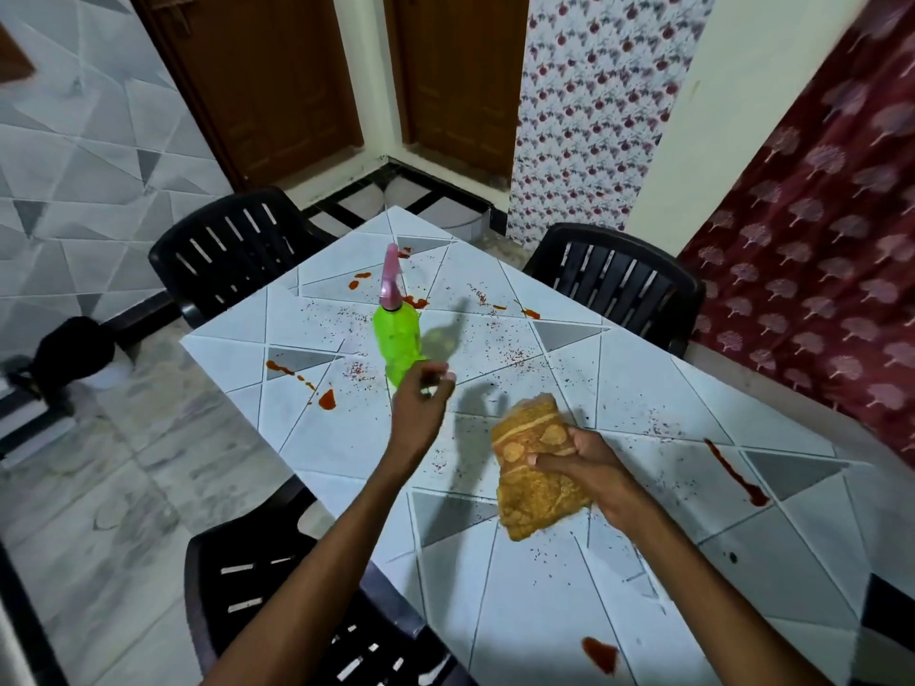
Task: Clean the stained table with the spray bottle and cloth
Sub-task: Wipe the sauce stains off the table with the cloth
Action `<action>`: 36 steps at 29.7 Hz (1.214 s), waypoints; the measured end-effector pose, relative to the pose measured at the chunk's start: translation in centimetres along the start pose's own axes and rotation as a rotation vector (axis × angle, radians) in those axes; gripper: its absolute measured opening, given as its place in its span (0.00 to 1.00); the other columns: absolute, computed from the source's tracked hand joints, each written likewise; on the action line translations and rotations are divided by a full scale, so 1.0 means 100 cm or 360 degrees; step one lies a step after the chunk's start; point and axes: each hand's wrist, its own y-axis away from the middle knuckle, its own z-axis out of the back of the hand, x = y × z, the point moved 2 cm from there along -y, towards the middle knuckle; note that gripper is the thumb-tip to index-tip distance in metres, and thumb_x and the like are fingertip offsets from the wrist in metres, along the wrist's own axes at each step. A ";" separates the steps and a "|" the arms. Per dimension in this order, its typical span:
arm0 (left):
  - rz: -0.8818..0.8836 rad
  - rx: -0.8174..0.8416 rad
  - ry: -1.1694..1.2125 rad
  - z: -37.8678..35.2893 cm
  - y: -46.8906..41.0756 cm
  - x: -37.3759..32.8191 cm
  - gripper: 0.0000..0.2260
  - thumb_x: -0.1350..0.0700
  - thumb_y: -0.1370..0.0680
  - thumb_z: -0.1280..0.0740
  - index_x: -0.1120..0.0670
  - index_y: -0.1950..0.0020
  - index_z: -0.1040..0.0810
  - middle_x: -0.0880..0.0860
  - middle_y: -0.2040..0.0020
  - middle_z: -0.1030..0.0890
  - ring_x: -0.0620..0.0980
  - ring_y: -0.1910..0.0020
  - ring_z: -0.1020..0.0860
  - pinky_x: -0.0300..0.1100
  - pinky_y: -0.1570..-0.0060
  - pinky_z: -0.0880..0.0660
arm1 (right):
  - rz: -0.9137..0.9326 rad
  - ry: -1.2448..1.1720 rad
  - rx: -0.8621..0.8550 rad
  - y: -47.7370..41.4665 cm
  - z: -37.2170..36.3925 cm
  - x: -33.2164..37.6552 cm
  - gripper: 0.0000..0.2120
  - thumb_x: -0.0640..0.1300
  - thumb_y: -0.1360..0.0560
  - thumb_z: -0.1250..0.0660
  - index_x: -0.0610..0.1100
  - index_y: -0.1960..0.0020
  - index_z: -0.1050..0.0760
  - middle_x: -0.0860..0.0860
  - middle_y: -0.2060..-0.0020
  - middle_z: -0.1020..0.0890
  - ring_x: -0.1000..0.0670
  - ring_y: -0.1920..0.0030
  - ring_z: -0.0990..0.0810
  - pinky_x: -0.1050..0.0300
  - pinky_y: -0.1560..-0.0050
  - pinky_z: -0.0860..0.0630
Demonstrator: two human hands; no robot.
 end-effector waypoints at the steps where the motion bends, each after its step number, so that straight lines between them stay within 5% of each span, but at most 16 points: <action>1: -0.0005 0.0243 0.0036 -0.011 0.012 -0.007 0.07 0.53 0.21 0.31 0.53 0.45 0.21 0.48 0.46 0.18 0.44 0.46 0.21 0.48 0.43 0.24 | 0.0013 0.0069 0.0043 0.008 0.004 0.005 0.19 0.37 0.32 0.20 0.43 0.42 0.19 0.48 0.51 0.12 0.45 0.49 0.13 0.49 0.47 0.17; 5: -0.0007 0.1010 -0.0071 -0.046 0.053 -0.038 0.19 0.39 0.24 0.32 0.47 0.37 0.23 0.46 0.41 0.19 0.43 0.39 0.22 0.42 0.38 0.25 | 0.0069 0.0212 0.0200 0.036 0.026 0.016 0.17 0.35 0.33 0.20 0.43 0.46 0.17 0.49 0.53 0.12 0.47 0.50 0.13 0.54 0.51 0.18; 9: 0.0025 0.1312 -0.0220 -0.067 0.081 -0.060 0.11 0.45 0.24 0.28 0.49 0.47 0.20 0.48 0.52 0.16 0.46 0.52 0.17 0.44 0.53 0.20 | 0.0075 0.0276 0.0272 0.058 0.051 0.017 0.24 0.42 0.39 0.16 0.42 0.44 0.17 0.45 0.50 0.12 0.43 0.48 0.14 0.48 0.44 0.18; 12: 0.0021 0.1167 -0.0128 -0.086 0.107 -0.072 0.17 0.43 0.26 0.27 0.54 0.46 0.20 0.56 0.50 0.15 0.55 0.50 0.16 0.55 0.51 0.19 | 0.0097 0.0179 0.0265 0.085 0.079 0.013 0.26 0.43 0.39 0.15 0.41 0.44 0.17 0.45 0.49 0.13 0.43 0.46 0.14 0.49 0.44 0.18; 16: 0.0201 0.0863 0.0220 -0.115 0.150 -0.091 0.15 0.45 0.22 0.30 0.52 0.40 0.23 0.52 0.44 0.16 0.52 0.45 0.17 0.51 0.45 0.20 | 0.0100 -0.0536 0.0155 0.119 0.122 -0.001 0.48 0.55 0.53 0.12 0.37 0.38 0.21 0.42 0.45 0.14 0.45 0.46 0.14 0.55 0.51 0.17; 18: 0.0267 0.0732 0.0358 -0.130 0.168 -0.098 0.16 0.44 0.22 0.32 0.49 0.37 0.24 0.49 0.42 0.17 0.49 0.44 0.18 0.48 0.45 0.19 | 0.0051 -0.0962 0.0105 0.129 0.139 -0.016 0.44 0.57 0.43 0.16 0.39 0.33 0.23 0.41 0.41 0.16 0.44 0.44 0.15 0.50 0.51 0.17; 20: 0.0326 0.0627 0.0447 -0.143 0.180 -0.103 0.16 0.42 0.21 0.33 0.47 0.37 0.26 0.49 0.43 0.17 0.50 0.47 0.17 0.47 0.57 0.18 | 0.0018 -0.1222 0.0164 0.137 0.140 -0.027 0.38 0.53 0.32 0.22 0.40 0.27 0.29 0.38 0.33 0.22 0.38 0.35 0.21 0.39 0.44 0.19; 23: 0.0426 0.0464 0.0560 -0.166 0.201 -0.113 0.16 0.44 0.20 0.34 0.50 0.37 0.27 0.53 0.44 0.17 0.51 0.49 0.17 0.41 0.66 0.23 | 0.0079 -0.1420 0.0301 0.153 0.132 -0.037 0.44 0.47 0.40 0.15 0.37 0.29 0.28 0.35 0.33 0.23 0.35 0.34 0.23 0.37 0.41 0.21; 25: 0.0483 0.0331 0.0630 -0.178 0.211 -0.118 0.16 0.45 0.20 0.34 0.53 0.38 0.28 0.55 0.44 0.18 0.51 0.52 0.17 0.38 0.70 0.24 | 0.0150 -0.1503 0.0289 0.163 0.128 -0.040 0.36 0.42 0.36 0.19 0.36 0.31 0.26 0.35 0.36 0.20 0.36 0.38 0.19 0.41 0.44 0.19; 28: 0.0546 0.0201 0.0688 -0.192 0.218 -0.118 0.14 0.48 0.19 0.34 0.55 0.39 0.29 0.55 0.46 0.19 0.51 0.51 0.18 0.42 0.65 0.21 | 0.0185 -0.1600 0.0048 0.172 0.132 -0.046 0.18 0.40 0.26 0.33 0.36 0.37 0.22 0.39 0.44 0.15 0.41 0.46 0.15 0.49 0.50 0.16; 30: 0.0557 0.0202 0.0554 -0.206 0.219 -0.114 0.14 0.49 0.20 0.34 0.56 0.40 0.31 0.56 0.46 0.21 0.52 0.51 0.20 0.44 0.62 0.22 | 0.0150 -0.1690 -0.0150 0.172 0.139 -0.058 0.12 0.40 0.25 0.33 0.37 0.45 0.17 0.41 0.48 0.14 0.45 0.51 0.13 0.52 0.52 0.15; 33: 0.0587 0.0317 0.0352 -0.227 0.225 -0.101 0.11 0.51 0.21 0.32 0.55 0.47 0.31 0.56 0.51 0.22 0.50 0.57 0.22 0.41 0.66 0.25 | 0.0142 -0.1823 -0.0388 0.177 0.147 -0.076 0.12 0.41 0.21 0.35 0.40 0.52 0.13 0.42 0.50 0.13 0.46 0.52 0.13 0.53 0.52 0.15; 36: 0.0639 0.0470 0.0212 -0.250 0.234 -0.083 0.11 0.55 0.25 0.28 0.55 0.54 0.29 0.56 0.57 0.21 0.52 0.60 0.22 0.40 0.70 0.26 | 0.0124 -0.1903 -0.0594 0.179 0.156 -0.093 0.13 0.45 0.20 0.36 0.39 0.46 0.16 0.41 0.49 0.13 0.44 0.52 0.13 0.47 0.50 0.17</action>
